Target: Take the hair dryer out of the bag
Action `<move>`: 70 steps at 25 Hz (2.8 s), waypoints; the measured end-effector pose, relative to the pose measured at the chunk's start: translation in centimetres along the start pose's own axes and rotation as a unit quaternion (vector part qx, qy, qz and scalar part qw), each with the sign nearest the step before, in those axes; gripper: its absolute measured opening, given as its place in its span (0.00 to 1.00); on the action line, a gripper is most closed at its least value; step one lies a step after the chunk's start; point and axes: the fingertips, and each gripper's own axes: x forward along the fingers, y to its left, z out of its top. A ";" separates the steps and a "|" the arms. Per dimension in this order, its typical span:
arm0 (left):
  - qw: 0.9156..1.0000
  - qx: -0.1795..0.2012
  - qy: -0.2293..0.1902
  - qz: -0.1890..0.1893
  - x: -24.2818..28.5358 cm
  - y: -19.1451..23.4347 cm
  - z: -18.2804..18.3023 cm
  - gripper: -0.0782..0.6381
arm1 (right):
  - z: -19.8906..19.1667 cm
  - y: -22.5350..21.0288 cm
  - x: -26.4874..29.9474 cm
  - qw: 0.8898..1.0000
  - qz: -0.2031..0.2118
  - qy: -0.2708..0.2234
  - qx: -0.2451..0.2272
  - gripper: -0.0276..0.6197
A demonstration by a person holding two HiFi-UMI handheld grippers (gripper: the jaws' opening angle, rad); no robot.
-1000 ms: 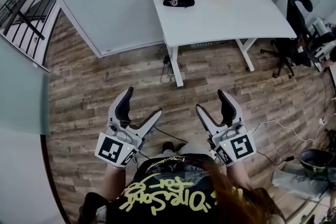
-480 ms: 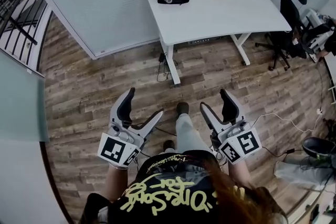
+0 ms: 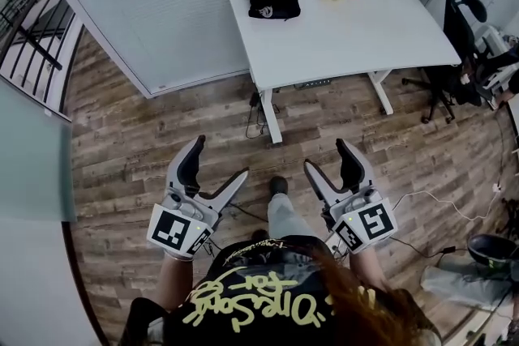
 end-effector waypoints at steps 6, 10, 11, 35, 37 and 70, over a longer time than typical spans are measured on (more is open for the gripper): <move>1.000 -0.004 0.006 0.007 5.6 3.2 -0.8 0.66 | 0.1 -5.1 4.5 1.000 0.002 0.005 0.001 0.51; 1.000 0.004 -0.001 0.015 10.0 5.6 0.3 0.66 | 1.1 -8.6 8.0 1.000 0.008 0.003 0.006 0.51; 1.000 0.006 -0.003 0.018 11.0 6.2 0.6 0.66 | 1.4 -9.3 8.9 1.000 0.011 0.002 0.007 0.51; 0.996 0.005 0.026 0.083 21.6 12.4 -1.4 0.59 | 0.7 -19.4 19.7 0.997 0.078 0.010 0.019 0.51; 0.996 0.000 0.025 0.090 21.8 12.9 -1.6 0.58 | 0.5 -19.7 19.9 0.996 0.080 0.017 0.025 0.51; 0.995 0.005 0.040 0.096 23.7 16.0 -2.9 0.55 | -0.5 -20.6 24.7 0.994 0.091 0.038 0.034 0.51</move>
